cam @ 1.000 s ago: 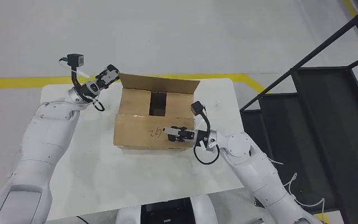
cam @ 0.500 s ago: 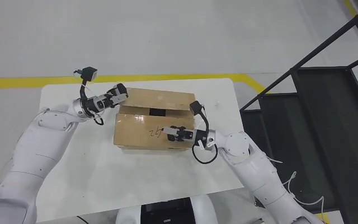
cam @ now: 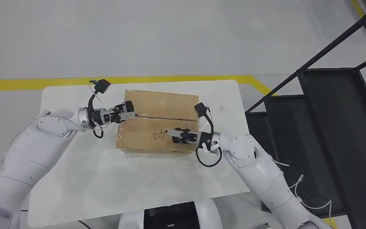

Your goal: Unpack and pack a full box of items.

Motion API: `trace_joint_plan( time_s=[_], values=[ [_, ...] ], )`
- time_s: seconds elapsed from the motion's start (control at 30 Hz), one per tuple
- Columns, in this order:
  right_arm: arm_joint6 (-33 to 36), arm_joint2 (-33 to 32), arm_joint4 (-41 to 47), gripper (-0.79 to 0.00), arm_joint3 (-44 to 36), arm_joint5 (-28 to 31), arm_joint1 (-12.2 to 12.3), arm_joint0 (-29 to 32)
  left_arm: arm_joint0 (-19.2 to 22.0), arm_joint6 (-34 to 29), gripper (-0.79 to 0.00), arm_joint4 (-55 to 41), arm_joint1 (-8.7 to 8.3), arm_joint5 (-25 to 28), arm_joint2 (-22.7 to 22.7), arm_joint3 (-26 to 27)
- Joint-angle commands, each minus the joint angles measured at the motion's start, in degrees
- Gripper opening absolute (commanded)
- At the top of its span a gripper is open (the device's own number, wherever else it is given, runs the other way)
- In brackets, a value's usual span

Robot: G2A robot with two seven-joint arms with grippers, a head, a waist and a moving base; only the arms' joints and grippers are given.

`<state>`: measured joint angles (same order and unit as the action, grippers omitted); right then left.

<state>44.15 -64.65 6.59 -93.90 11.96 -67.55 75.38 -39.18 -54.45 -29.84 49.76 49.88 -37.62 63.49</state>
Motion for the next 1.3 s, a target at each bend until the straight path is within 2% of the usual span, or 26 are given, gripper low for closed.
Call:
trace_joint_plan(
  time_s=[0.0,0.13,0.2,0.3,0.4,0.67,0.93,1.27],
  values=[
    [-0.1,0.1,-0.1,0.000,0.0,0.0,0.0,-0.1,0.4,-0.7,0.000,-1.1,-0.55,-0.7,1.2,0.3],
    [-0.3,0.4,-0.5,0.000,0.1,-0.2,0.0,-0.1,1.3,-2.6,0.000,-3.7,-1.59,-2.6,3.2,0.8],
    [-0.4,0.5,-0.7,0.000,0.1,-0.3,0.0,-0.2,1.8,-1.9,0.000,-4.7,-1.94,-1.9,3.6,0.1],
    [-0.8,0.8,-2.1,0.000,0.1,-0.6,0.1,-0.4,1.9,-2.7,0.000,-11.1,-2.01,-2.8,3.9,-0.3],
    [-1.7,1.3,-3.7,0.000,0.0,-1.3,0.1,-0.4,2.6,-4.3,0.000,-12.1,-2.03,-4.3,4.1,-0.5],
    [-4.0,1.4,-4.9,0.000,0.2,-2.6,0.0,-0.6,3.5,-9.4,0.000,-12.1,-2.32,-9.4,5.4,-0.2],
    [-4.1,1.7,-5.4,0.000,0.1,-2.8,0.0,-0.9,3.3,-12.1,0.000,-12.7,-3.23,-12.1,4.7,0.5],
    [-4.4,1.9,-5.5,0.000,-0.1,-2.7,0.0,-1.2,3.2,-11.8,0.000,-9.4,-4.00,-11.8,4.4,0.0]
  ],
)
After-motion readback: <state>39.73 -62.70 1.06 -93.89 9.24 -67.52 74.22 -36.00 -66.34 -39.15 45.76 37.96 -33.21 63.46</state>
